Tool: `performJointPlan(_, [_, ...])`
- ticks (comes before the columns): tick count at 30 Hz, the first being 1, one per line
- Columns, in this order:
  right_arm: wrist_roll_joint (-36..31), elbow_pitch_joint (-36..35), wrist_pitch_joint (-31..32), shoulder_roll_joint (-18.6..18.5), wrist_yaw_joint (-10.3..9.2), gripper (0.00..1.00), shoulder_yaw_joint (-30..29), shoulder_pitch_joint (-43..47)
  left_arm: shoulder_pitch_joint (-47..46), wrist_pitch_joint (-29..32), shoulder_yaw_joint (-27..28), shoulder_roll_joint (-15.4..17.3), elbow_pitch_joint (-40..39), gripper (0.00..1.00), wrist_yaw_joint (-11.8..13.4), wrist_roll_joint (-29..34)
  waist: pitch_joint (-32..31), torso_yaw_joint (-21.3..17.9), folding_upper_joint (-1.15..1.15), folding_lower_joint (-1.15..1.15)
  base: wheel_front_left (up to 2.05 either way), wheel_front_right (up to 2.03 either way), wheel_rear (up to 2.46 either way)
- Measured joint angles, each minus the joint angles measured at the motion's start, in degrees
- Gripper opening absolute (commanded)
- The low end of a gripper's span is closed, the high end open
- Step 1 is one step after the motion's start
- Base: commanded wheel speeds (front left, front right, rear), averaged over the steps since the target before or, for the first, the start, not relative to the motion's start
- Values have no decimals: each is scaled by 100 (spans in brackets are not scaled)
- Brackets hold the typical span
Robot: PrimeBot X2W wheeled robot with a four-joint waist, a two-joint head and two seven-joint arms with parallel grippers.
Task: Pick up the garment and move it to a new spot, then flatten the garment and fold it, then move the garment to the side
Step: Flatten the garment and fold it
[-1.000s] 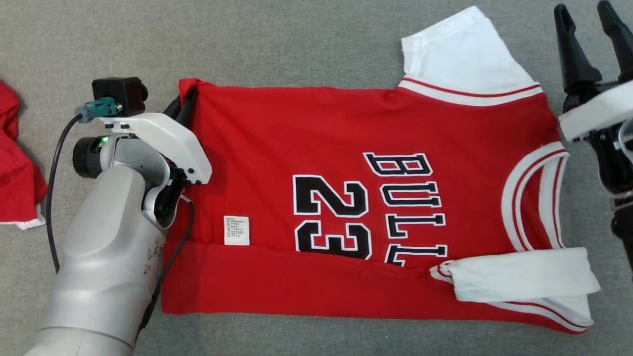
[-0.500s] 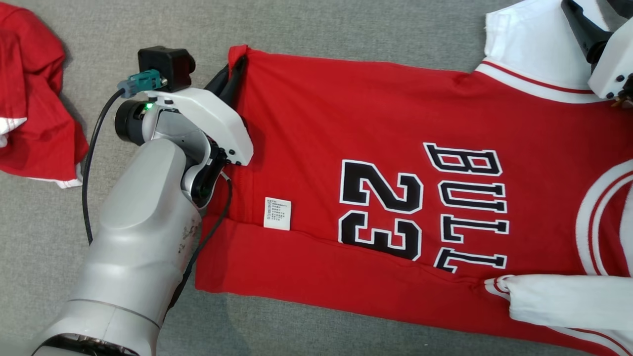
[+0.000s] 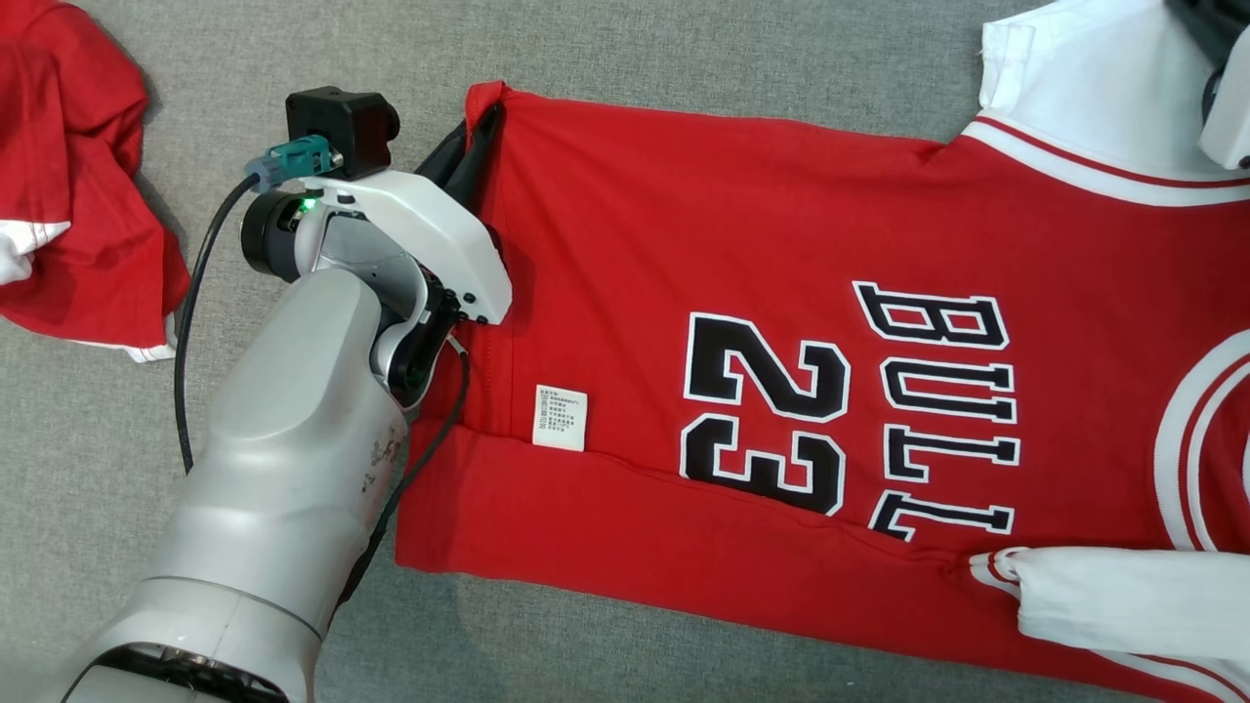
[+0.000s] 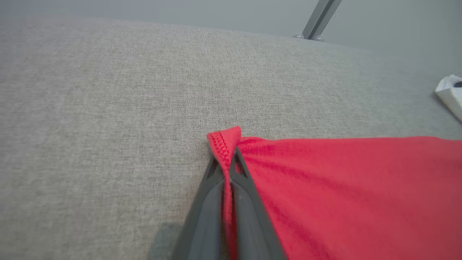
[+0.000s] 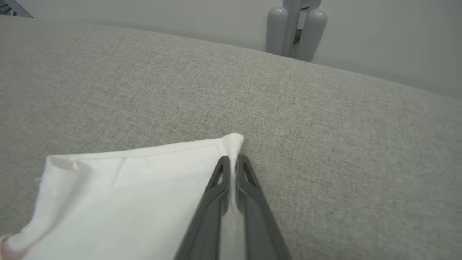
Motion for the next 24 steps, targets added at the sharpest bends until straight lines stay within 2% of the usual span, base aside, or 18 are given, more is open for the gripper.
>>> performJointPlan(8, [605,-482,-760,-232,0,0,166,25,57,-275,-35,30,97,0,-7,-113,-181,-82,0,0,0,0,0])
performJointPlan(14, [1122,-1190,-1292,-590,0,0,280,442,186,-393,4,245,-175,0,-7,-152,-387,-234,0,0,0,0,0])
performJointPlan(19, [1622,-1991,-1720,-876,0,0,277,1048,535,-311,90,464,-632,0,-7,-316,-585,-371,0,0,0,0,0])
performJointPlan(24, [2278,-2989,-2090,-1143,0,0,144,2016,1159,34,153,735,-1458,0,-44,-670,-791,-528,0,0,0,0,0])
